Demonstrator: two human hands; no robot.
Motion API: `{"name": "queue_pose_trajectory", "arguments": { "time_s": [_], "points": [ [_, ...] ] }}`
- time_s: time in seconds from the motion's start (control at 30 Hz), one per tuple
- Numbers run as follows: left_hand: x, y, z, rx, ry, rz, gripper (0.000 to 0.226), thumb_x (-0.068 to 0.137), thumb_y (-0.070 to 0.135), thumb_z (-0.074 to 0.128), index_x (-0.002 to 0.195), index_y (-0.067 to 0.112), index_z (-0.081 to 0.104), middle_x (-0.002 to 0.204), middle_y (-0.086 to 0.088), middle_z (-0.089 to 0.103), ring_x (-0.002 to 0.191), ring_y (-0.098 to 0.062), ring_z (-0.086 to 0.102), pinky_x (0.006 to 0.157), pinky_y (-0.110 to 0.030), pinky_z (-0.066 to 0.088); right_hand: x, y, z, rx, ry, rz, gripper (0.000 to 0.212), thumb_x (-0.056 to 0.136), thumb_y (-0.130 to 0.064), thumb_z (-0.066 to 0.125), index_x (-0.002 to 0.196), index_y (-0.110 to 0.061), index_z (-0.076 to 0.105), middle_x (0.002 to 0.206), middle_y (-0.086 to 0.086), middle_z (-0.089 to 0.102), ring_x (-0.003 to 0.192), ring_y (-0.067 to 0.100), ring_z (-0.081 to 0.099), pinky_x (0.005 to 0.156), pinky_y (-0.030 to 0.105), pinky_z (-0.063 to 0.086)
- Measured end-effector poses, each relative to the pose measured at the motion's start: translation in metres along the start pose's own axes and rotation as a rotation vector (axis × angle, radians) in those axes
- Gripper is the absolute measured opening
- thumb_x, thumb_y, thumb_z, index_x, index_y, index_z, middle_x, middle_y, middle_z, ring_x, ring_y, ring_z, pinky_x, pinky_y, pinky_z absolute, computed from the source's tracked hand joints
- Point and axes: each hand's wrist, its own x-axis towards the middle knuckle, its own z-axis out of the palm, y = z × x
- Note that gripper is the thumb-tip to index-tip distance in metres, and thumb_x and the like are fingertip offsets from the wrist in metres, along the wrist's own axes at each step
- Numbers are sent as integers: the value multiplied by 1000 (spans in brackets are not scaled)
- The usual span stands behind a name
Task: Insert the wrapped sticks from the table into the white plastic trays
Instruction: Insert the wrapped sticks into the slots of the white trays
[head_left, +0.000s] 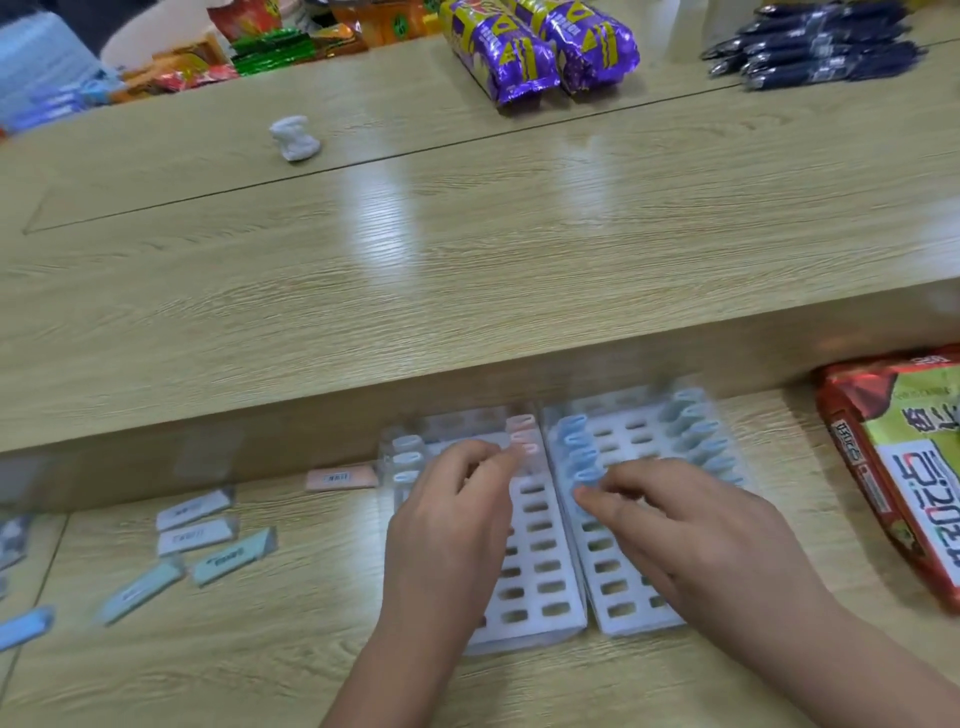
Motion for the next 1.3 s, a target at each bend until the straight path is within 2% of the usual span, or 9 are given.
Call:
{"name": "queue_pose_trajectory", "arguments": {
  "time_s": [0.17,0.33,0.43,0.53,0.63,0.83,1.0,1.13,1.3],
  "points": [
    [-5,2,-13,-67,-51,-2,46,85,2,71,127,20,66,110,4,69,98,-17,64,68,-36,58,-3,2,2,-118,-6,34,64,59,3,84,119,-16,72,103,12,68,84,29,64,48,28,44],
    [-23,-9,-36,-88,10,2,33,96,20,54,128,26,60,106,13,65,92,-5,59,70,-15,47,10,-18,1,-57,221,53,36,79,-5,65,113,-10,75,102,13,68,86,32,63,62,37,51],
    [-38,-39,-55,-123,110,-154,27,94,24,51,118,28,63,99,17,61,82,3,52,69,-8,40,33,-57,9,35,250,27,28,81,-7,64,106,-10,77,101,11,68,85,32,63,65,38,50],
    [-51,-82,-72,-92,158,-386,26,92,23,57,115,31,65,96,19,56,78,1,52,64,-12,43,69,-102,27,113,174,-40,26,87,-13,61,109,-9,74,103,7,68,89,29,64,69,40,53],
    [-64,-123,-85,-26,81,-566,31,91,28,59,121,29,64,112,11,57,89,-9,60,67,-36,54,106,-142,51,83,14,-67,28,87,-18,62,112,-9,70,107,6,67,97,30,63,79,42,54],
    [-77,-169,-91,139,-147,-478,25,87,30,67,112,28,70,116,2,54,105,-21,52,67,-35,53,154,-185,88,-324,-200,39,6,68,-10,71,67,-15,68,64,5,61,71,30,58,70,37,46],
    [-85,-189,-94,145,-106,-463,19,85,35,71,101,24,73,110,2,54,103,-19,50,58,-28,44,156,-198,106,-497,-364,114,18,76,-13,54,78,-17,72,72,3,64,80,29,57,74,38,41],
    [-94,-200,-104,100,-77,-455,15,85,39,71,93,26,68,105,10,52,97,-12,52,56,-27,41,156,-214,114,-347,-368,81,13,68,-16,75,77,-21,66,72,0,63,75,28,58,61,33,34],
    [-106,-210,-115,-189,0,-652,18,87,51,68,81,38,57,76,19,62,70,0,57,54,-23,41,149,-217,128,59,-391,193,22,87,-42,57,108,-35,58,96,-13,60,93,13,57,68,31,45]
  ]
}}
